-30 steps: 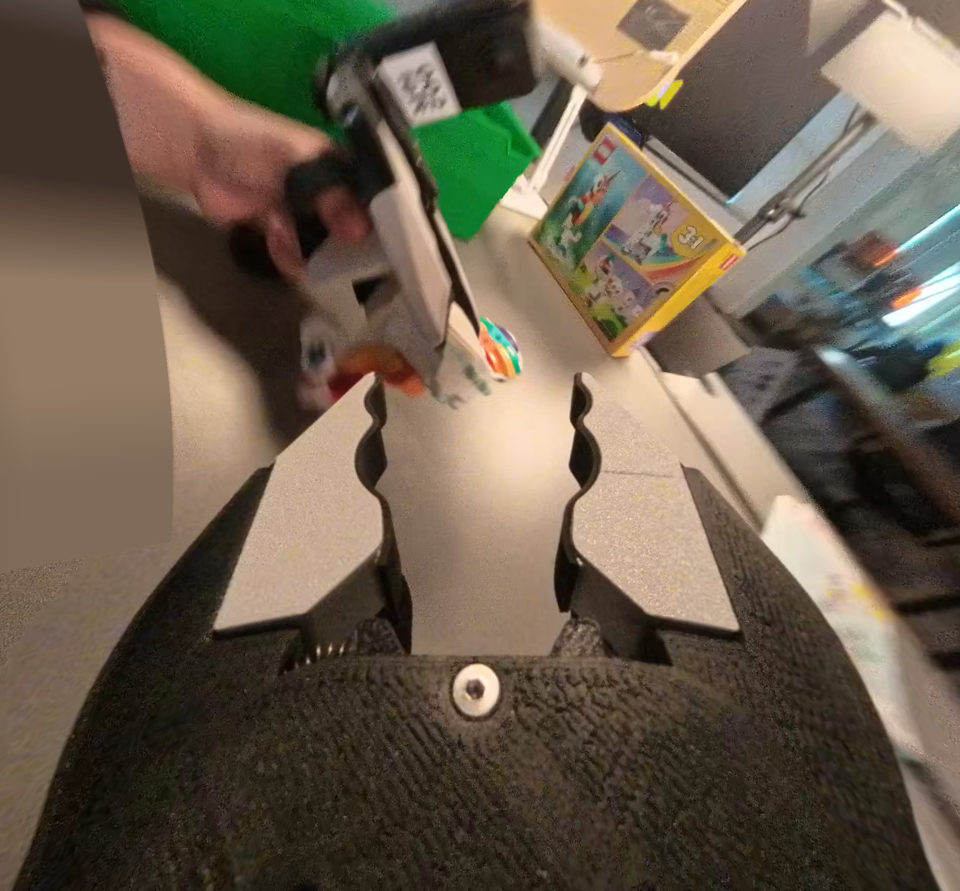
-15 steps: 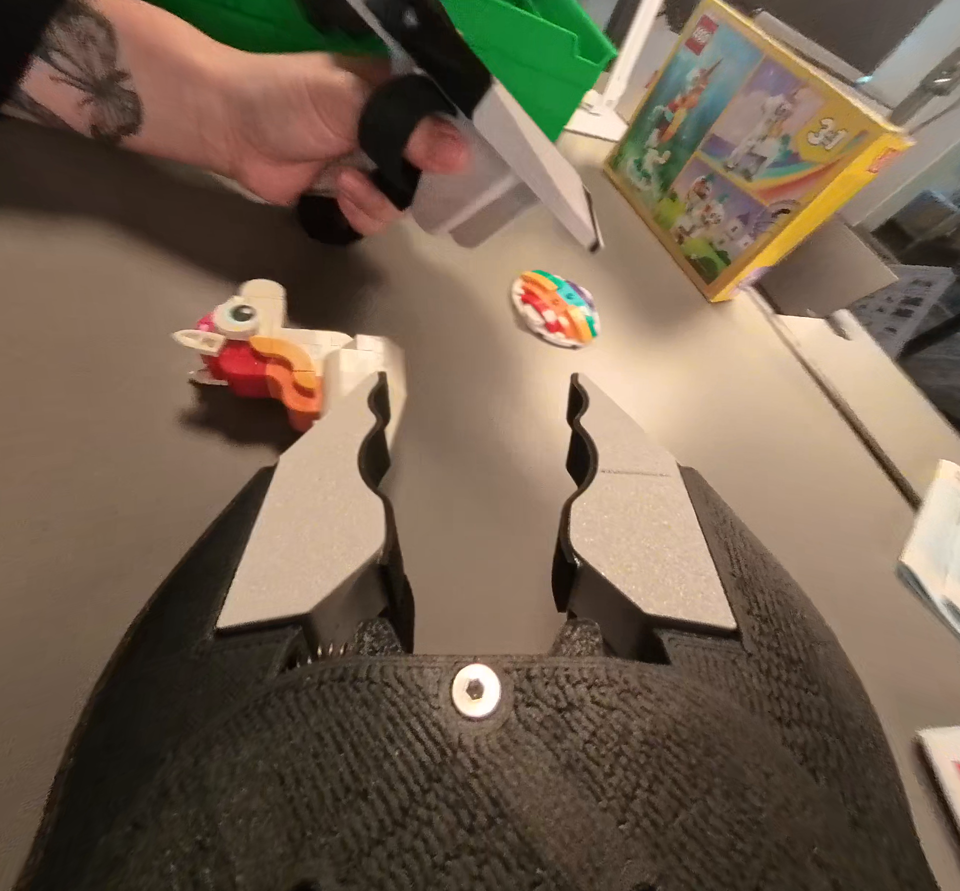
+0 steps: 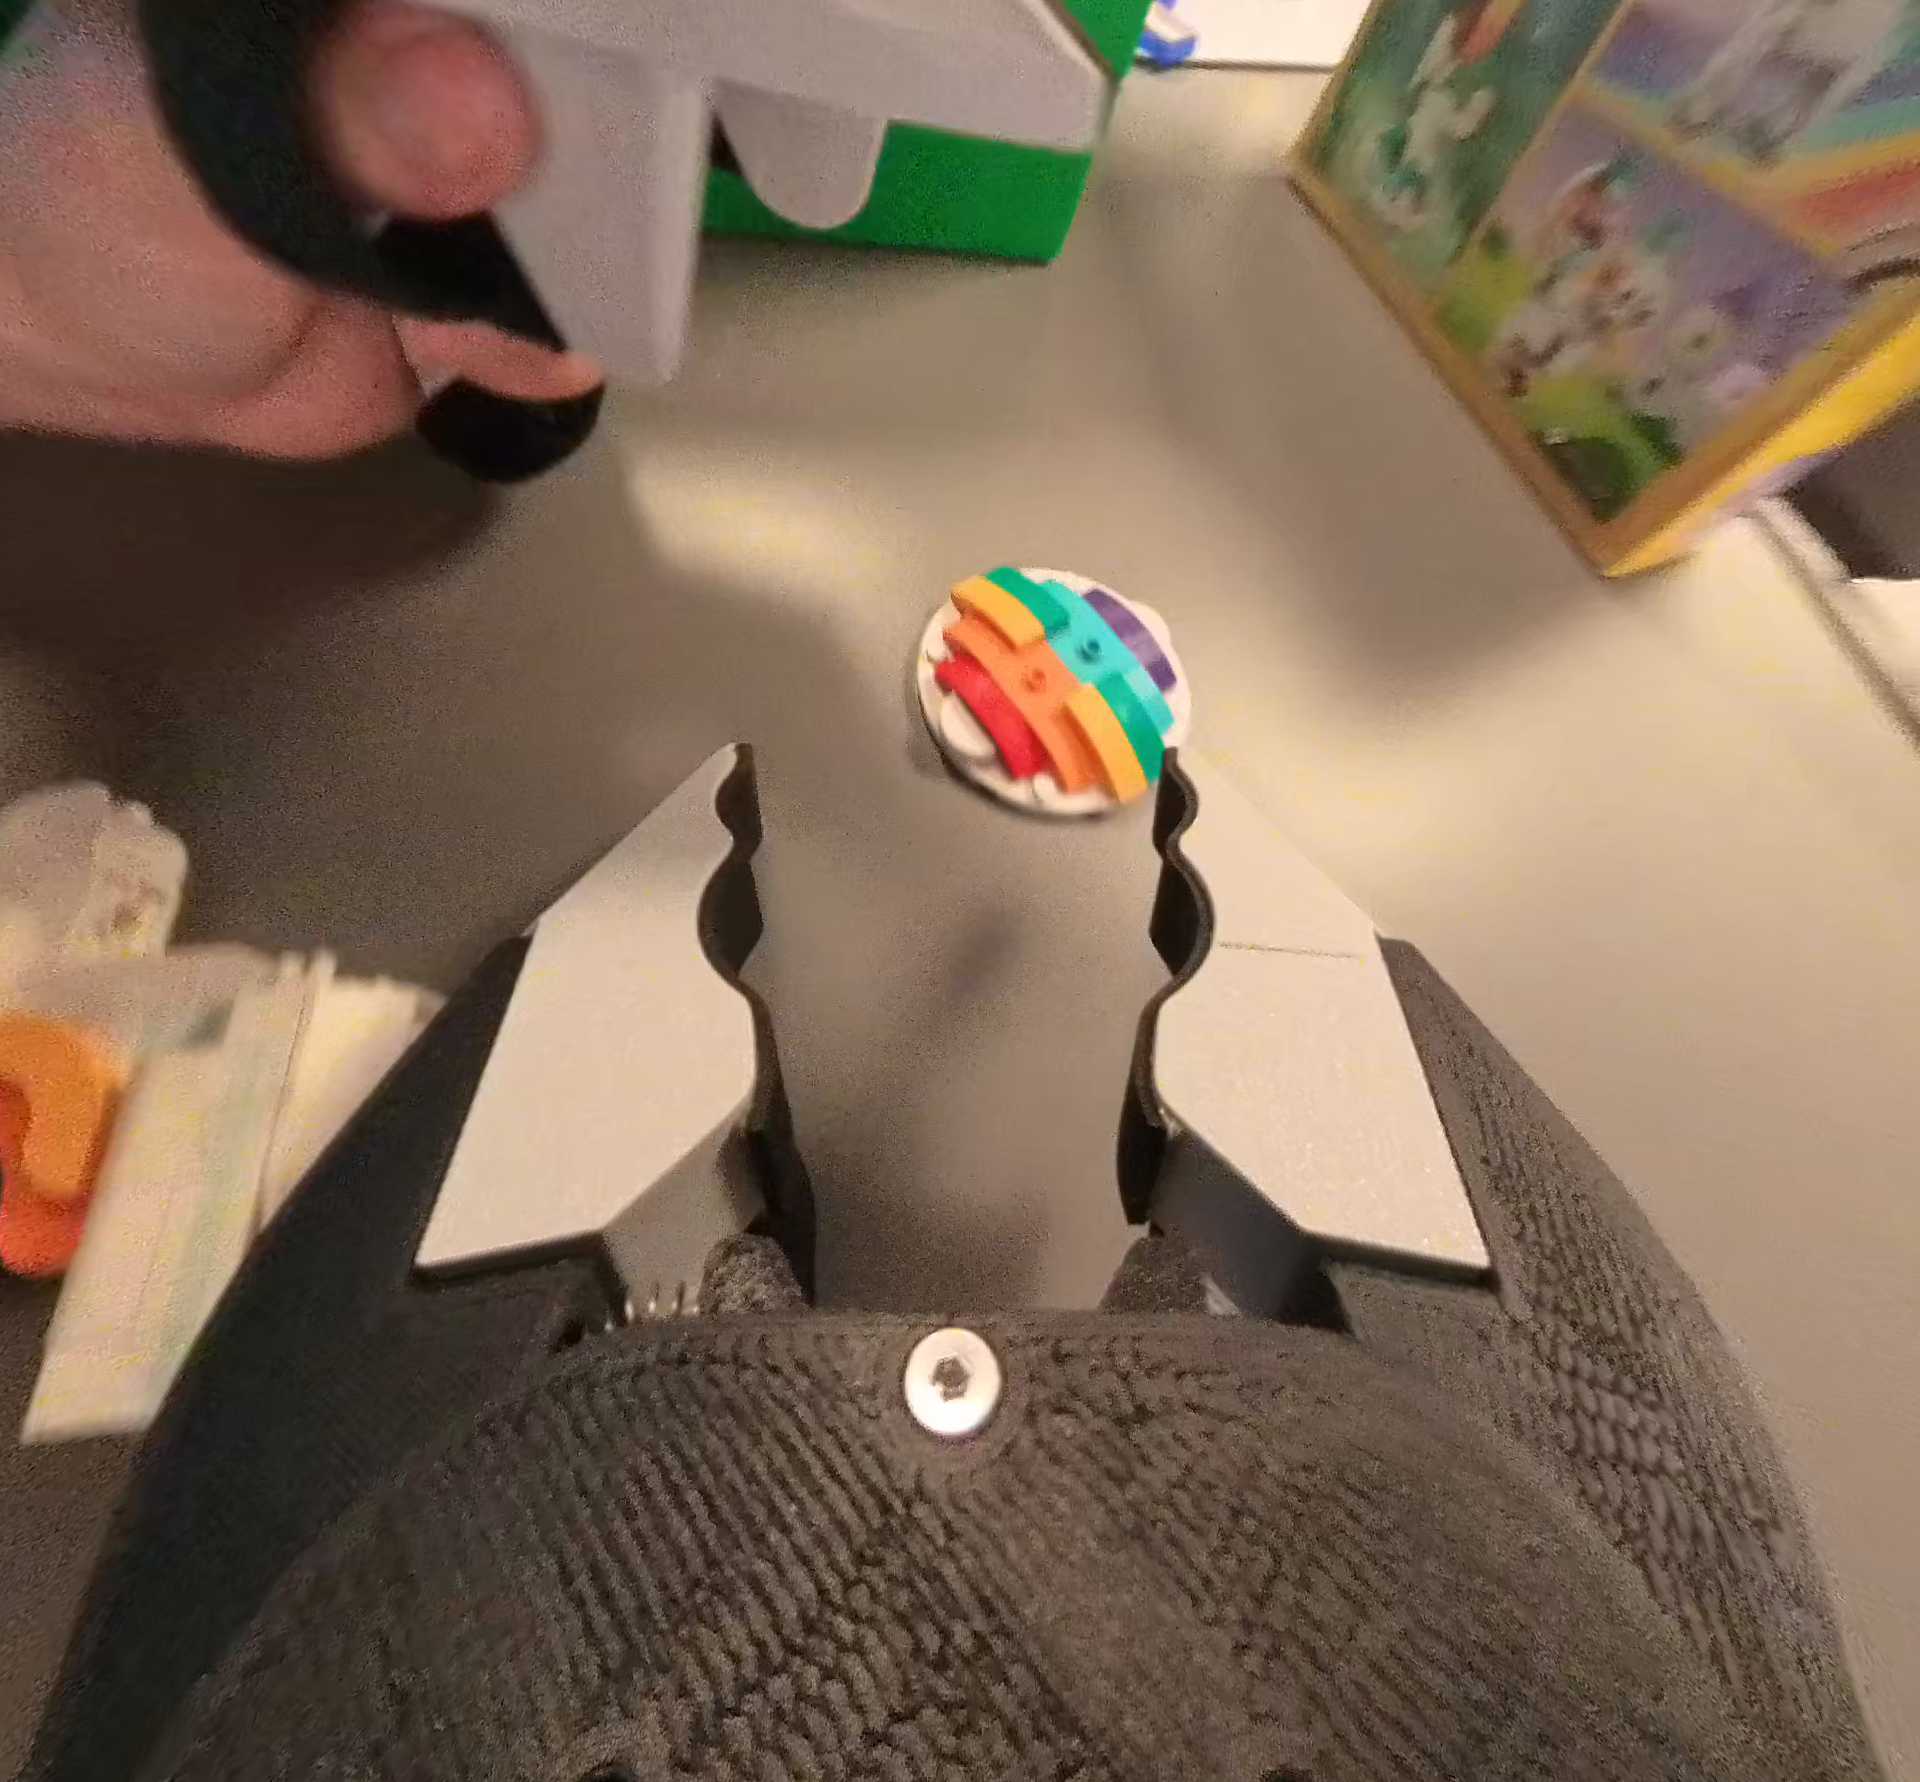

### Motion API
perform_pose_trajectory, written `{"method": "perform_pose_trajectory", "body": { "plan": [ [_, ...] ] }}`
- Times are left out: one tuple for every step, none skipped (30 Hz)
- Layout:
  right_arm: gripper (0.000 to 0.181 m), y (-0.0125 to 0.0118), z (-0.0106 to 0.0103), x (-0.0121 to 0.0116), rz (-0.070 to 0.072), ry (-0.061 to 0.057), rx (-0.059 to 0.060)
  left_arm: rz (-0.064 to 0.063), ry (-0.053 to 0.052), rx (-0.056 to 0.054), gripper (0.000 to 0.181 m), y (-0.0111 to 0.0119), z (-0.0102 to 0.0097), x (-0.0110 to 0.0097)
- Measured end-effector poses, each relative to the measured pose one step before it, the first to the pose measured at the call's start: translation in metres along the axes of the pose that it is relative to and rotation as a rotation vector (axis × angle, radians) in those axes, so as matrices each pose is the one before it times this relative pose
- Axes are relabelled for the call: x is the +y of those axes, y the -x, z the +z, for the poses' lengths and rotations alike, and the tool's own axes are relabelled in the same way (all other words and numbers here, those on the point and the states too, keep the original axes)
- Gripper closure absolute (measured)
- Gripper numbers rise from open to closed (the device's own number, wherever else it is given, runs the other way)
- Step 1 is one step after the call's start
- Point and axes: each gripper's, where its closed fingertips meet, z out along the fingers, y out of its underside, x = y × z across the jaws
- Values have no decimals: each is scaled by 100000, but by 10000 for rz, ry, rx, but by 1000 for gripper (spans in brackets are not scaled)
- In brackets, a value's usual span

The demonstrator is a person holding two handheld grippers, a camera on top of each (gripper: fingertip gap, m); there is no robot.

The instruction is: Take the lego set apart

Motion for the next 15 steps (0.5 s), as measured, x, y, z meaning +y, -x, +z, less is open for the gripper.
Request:
{"method": "perform_pose_trajectory", "body": {
  "plan": [
    [107, -465, 891, -289, 394, 121, -198, -1, -252, -68, 139, 216, -221, -492],
    [110, -618, 788, -89, 273, 201, -35, -93, -192, -44, 139, 240, -169, -335],
    [110, -532, 665, 16, 176, 237, 8, -172, -107, 2, 139, 246, -118, -148],
    [110, -536, 541, 142, 139, 273, 110, -210, -41, -26, 139, 323, -67, -47],
    [107, -267, 444, 296, 87, 324, 36, -213, 6, -42, 139, 340, -27, 20],
    [104, -7, 282, 150, 108, 190, -72, -204, 24, -14, 139, 235, 9, 42],
    [104, -40, 82, -28, 148, 15, -45, -154, 2, 32, 139, 102, 19, 8],
    [106, 11, -13, -11, 53, -11, -23, -74, -20, 37, 139, 43, 19, -31],
    [113, 84, -45, -3, -48, -18, -21, -20, -16, -1, 139, 39, 8, -21],
    [118, 77, -34, 22, -42, -8, 23, 9, 15, 5, 139, 12, 26, 44],
    [118, 11, -41, 15, -10, -5, 100, 4, 44, 16, 139, -17, 37, 101],
    [118, 9, -138, 10, -94, -38, 193, -24, 61, 20, 139, -25, 40, 143],
    [119, 11, -227, -42, -334, -109, 341, -65, 76, 35, 138, -15, 55, 167],
    [119, 7, -326, -130, -577, -185, 483, -106, 106, 64, 138, -29, 82, 204],
    [119, 39, -443, -285, -661, -307, 541, -159, 163, 75, 138, 15, 106, 309]
  ]
}}
